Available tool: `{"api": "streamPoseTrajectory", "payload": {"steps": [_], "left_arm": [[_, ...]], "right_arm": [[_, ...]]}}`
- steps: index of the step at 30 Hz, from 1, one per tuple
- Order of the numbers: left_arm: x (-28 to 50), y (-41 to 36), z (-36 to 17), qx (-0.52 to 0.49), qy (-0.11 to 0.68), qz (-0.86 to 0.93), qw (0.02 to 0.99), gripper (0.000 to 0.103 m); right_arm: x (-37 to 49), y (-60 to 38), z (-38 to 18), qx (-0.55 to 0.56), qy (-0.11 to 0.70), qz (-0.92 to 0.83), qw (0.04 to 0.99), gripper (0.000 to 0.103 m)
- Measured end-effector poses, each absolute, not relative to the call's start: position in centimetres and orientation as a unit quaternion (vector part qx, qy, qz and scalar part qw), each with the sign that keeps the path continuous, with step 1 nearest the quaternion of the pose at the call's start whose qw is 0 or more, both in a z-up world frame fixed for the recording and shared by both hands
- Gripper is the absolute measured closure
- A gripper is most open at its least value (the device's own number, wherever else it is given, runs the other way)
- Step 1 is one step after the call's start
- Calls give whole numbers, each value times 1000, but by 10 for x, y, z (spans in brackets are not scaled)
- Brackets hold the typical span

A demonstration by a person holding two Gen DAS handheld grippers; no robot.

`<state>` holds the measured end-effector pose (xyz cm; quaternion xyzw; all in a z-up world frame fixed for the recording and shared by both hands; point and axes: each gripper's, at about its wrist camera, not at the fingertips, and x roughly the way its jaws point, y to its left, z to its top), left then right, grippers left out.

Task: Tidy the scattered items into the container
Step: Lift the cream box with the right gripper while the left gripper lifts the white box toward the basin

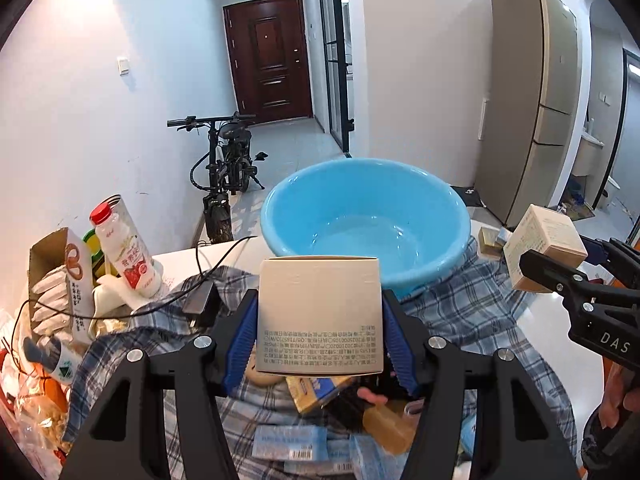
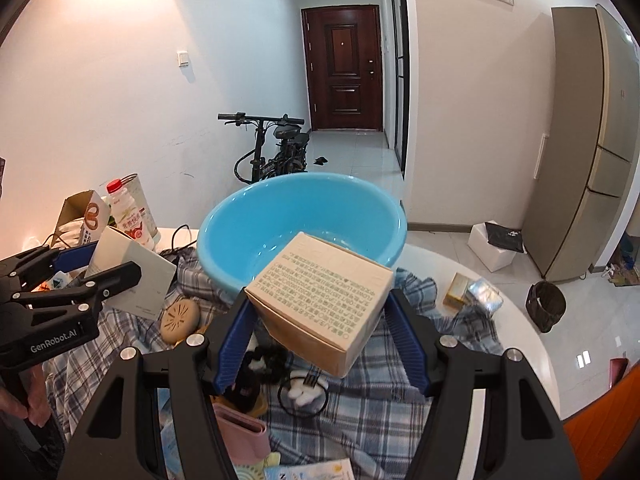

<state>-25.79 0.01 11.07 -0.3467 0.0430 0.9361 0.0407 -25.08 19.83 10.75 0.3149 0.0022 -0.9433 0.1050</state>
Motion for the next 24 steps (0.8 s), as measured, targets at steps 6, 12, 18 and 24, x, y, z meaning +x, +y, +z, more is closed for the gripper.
{"api": "streamPoseTrajectory", "payload": {"steps": [6,12,18,24], "left_arm": [[-277,7,121,-336,46,939,50,42],[-296,13,129,-327,41,942,62,42],[-317,14,130,-325,40,943,62,42],[-341,7,130,-326,20,943,61,42]], "right_arm": [[-265,198,122,302,-4,-948,103,39],[-280,195,130,299,-9,-949,99,39],[-300,198,130,302,-19,-949,91,39],[-321,201,134,295,-38,-951,79,39]]}}
